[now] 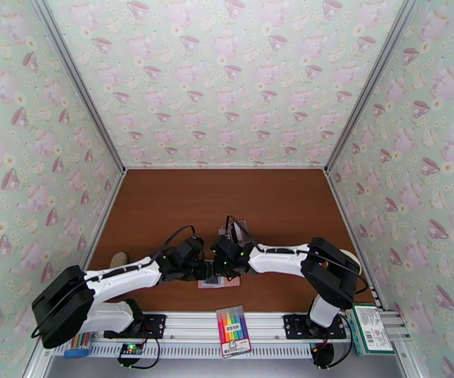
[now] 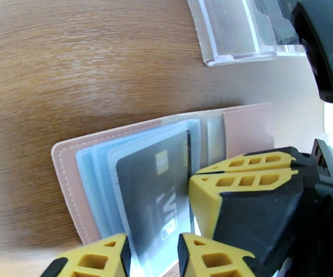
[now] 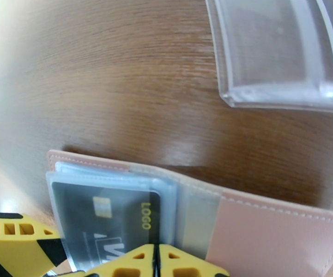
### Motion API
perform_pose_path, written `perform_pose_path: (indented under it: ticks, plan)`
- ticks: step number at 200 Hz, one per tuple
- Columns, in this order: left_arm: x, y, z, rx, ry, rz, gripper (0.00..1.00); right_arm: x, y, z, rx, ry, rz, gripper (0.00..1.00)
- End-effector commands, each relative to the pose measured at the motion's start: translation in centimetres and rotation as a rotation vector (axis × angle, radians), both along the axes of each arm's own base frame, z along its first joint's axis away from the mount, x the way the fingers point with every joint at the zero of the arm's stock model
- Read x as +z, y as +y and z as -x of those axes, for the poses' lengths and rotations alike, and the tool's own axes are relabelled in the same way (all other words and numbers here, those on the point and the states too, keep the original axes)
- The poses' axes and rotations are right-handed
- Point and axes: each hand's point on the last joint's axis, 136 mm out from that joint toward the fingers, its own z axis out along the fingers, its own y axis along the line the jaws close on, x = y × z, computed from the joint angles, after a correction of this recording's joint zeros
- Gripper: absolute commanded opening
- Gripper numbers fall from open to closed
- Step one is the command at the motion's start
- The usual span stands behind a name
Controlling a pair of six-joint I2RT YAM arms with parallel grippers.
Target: Put the credit cards into the card holder
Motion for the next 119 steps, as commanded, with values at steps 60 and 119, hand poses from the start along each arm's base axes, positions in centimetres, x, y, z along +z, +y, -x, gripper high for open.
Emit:
perform_pose_path:
  ticks: [60, 119]
  plan:
    - [2.1, -2.0, -0.4, -0.034, -0.027, 0.089, 0.36, 0.9, -1.1, 0.0, 0.004, -0.033, 0.041, 0.25]
    - [2.9, -3.3, -0.6, -0.048, -0.040, 0.101, 0.36, 2.4, -2.6, -0.7, -0.024, -0.089, 0.055, 0.24]
